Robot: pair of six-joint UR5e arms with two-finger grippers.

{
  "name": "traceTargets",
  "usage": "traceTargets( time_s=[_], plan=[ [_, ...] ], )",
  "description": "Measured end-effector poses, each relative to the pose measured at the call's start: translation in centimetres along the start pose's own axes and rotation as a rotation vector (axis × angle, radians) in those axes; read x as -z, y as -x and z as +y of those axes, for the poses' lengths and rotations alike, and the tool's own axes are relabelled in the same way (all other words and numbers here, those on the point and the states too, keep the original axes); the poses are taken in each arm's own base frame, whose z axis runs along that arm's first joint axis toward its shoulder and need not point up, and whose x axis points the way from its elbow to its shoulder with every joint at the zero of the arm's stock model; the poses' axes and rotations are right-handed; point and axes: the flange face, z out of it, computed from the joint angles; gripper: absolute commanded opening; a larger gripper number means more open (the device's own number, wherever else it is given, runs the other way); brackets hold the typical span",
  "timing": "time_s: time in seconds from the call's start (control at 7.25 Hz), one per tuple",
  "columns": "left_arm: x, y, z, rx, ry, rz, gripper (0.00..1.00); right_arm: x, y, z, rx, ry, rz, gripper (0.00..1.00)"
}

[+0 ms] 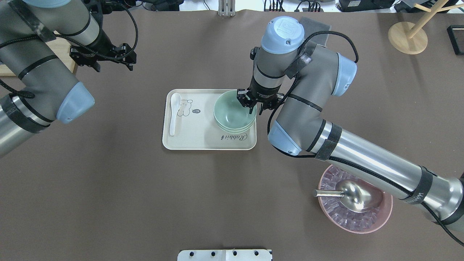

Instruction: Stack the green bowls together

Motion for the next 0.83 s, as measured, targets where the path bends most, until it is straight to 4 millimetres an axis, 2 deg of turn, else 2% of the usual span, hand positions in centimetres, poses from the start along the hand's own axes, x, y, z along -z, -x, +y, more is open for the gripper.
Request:
traceTargets(
  time_s=[0.55, 0.69, 0.83],
  plan=[
    [0.0, 0.0, 0.0, 0.000, 0.000, 0.000, 0.98, 0.5, 0.4, 0.2, 0.011, -0.001, -0.010, 1.00],
    [0.1, 0.0, 0.0, -0.002, -0.001, 0.001, 0.98, 1.3, 0.6, 0.3, 0.009, -0.005, -0.022, 1.00],
    [0.2, -0.1, 0.0, -0.004, -0.002, 0.003, 0.98, 3.0, 0.5, 0.5, 0.008, -0.015, -0.039, 1.00]
  ],
)
